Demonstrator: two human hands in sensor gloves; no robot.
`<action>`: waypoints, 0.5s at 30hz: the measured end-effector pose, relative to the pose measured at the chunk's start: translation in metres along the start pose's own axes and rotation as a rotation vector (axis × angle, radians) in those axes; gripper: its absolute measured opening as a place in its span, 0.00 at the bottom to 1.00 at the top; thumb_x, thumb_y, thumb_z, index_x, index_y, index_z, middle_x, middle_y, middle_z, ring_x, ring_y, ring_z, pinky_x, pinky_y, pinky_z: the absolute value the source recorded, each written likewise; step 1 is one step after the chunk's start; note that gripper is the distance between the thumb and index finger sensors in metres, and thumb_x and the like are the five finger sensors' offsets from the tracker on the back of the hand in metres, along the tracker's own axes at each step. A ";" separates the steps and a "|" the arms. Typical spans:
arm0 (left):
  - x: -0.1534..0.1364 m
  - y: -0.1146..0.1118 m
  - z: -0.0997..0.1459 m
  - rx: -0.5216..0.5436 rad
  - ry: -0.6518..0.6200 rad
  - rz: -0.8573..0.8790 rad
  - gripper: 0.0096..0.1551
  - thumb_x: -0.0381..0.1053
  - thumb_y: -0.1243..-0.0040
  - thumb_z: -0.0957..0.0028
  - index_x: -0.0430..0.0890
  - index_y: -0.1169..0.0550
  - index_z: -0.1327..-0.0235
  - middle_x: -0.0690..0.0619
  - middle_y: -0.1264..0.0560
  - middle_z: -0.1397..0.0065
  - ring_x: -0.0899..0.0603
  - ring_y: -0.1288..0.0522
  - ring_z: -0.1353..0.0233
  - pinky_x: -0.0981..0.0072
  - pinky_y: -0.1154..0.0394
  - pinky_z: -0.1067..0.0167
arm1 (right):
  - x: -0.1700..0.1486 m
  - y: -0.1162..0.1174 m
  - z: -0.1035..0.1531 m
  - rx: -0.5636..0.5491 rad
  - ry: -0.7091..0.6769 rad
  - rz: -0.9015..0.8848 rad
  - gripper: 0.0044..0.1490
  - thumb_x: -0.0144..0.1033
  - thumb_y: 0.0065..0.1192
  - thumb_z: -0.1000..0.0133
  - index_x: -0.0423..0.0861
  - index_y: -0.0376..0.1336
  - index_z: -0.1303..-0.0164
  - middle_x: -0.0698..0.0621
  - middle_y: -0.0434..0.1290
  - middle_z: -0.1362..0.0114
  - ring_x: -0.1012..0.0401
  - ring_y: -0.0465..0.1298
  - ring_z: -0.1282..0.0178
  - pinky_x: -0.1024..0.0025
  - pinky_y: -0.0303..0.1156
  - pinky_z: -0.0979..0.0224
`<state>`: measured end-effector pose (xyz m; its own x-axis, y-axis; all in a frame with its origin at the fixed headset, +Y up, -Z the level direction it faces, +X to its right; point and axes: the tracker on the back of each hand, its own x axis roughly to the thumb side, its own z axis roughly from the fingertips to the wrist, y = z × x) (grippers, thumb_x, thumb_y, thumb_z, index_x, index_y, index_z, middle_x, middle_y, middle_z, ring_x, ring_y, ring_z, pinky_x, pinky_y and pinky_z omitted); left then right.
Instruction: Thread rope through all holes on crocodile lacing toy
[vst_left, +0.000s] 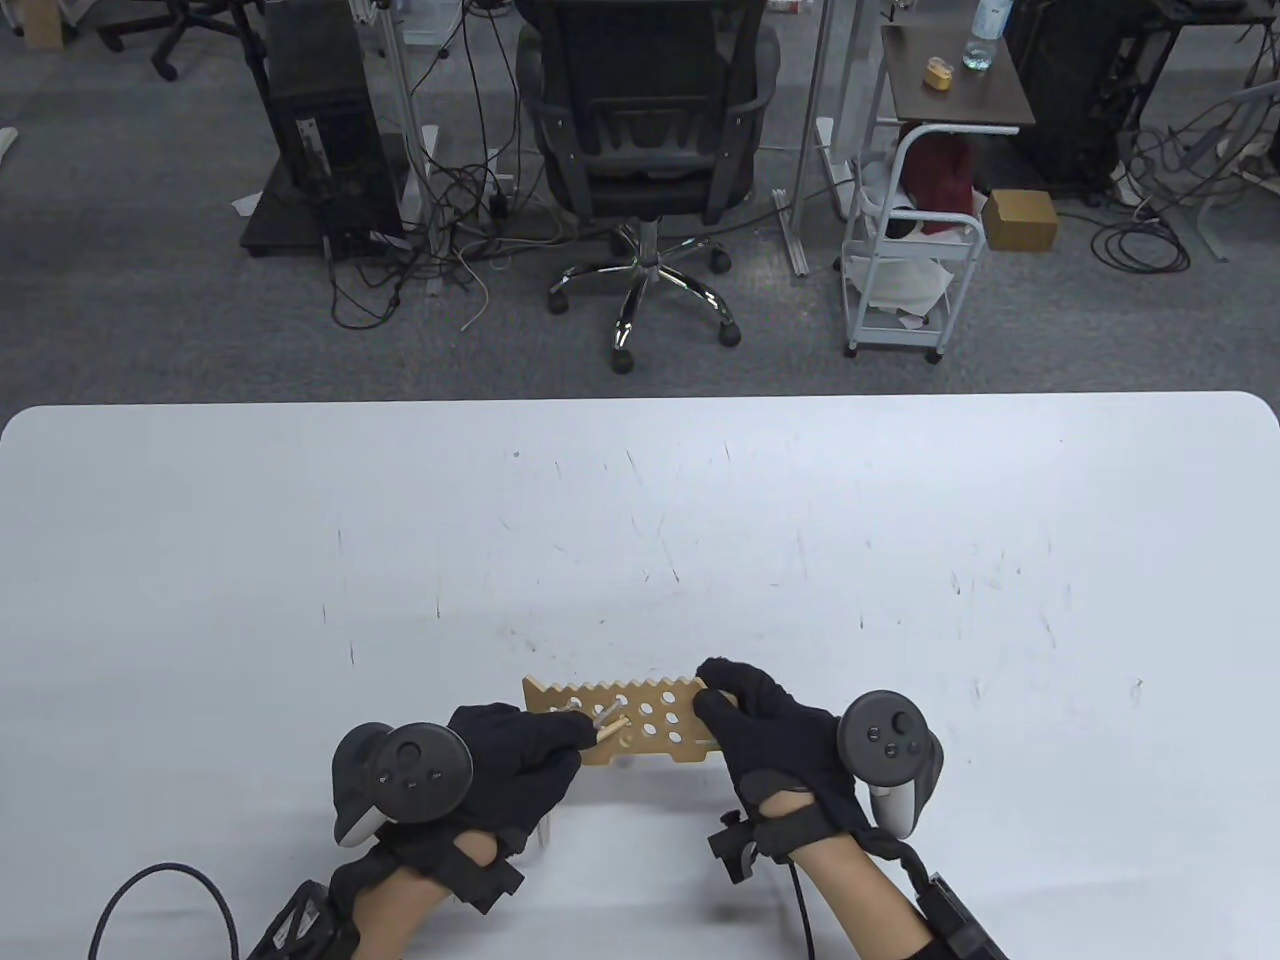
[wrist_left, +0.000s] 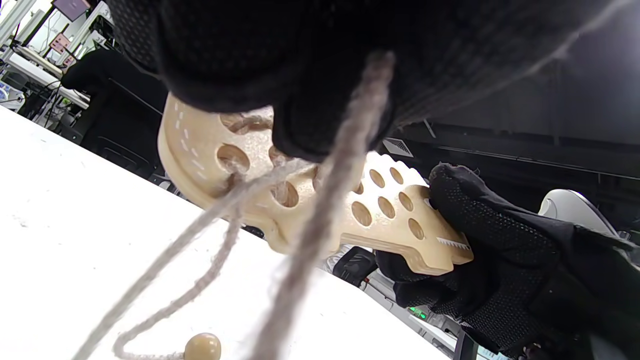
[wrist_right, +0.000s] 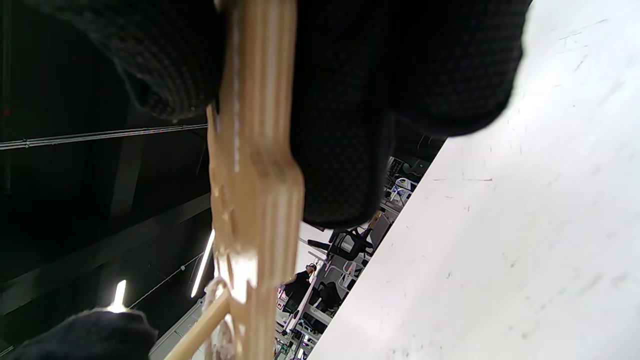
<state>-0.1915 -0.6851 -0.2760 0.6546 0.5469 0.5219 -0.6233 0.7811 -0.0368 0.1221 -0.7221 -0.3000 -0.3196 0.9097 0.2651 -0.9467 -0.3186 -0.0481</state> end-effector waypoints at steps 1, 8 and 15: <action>0.000 0.000 0.000 0.006 -0.003 0.002 0.21 0.55 0.27 0.54 0.57 0.16 0.46 0.54 0.11 0.60 0.47 0.18 0.63 0.49 0.27 0.36 | 0.000 0.000 0.000 0.000 -0.002 0.000 0.30 0.45 0.69 0.50 0.42 0.70 0.42 0.50 0.87 0.50 0.56 0.90 0.58 0.60 0.81 0.52; -0.001 0.003 0.002 0.055 -0.016 0.020 0.24 0.57 0.28 0.56 0.58 0.17 0.44 0.55 0.11 0.59 0.48 0.17 0.61 0.48 0.27 0.35 | 0.000 0.001 0.002 0.011 0.015 -0.034 0.30 0.44 0.70 0.50 0.41 0.70 0.41 0.48 0.87 0.49 0.55 0.90 0.58 0.60 0.81 0.52; -0.001 0.003 0.003 0.090 -0.014 -0.017 0.29 0.60 0.29 0.58 0.61 0.19 0.41 0.57 0.14 0.50 0.47 0.19 0.50 0.46 0.33 0.29 | 0.002 0.006 0.004 0.060 0.029 -0.081 0.31 0.43 0.72 0.50 0.40 0.70 0.41 0.47 0.86 0.48 0.53 0.90 0.56 0.59 0.81 0.51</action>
<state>-0.1955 -0.6839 -0.2739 0.6598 0.5288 0.5338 -0.6482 0.7599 0.0485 0.1163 -0.7233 -0.2960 -0.2442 0.9402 0.2373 -0.9656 -0.2584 0.0300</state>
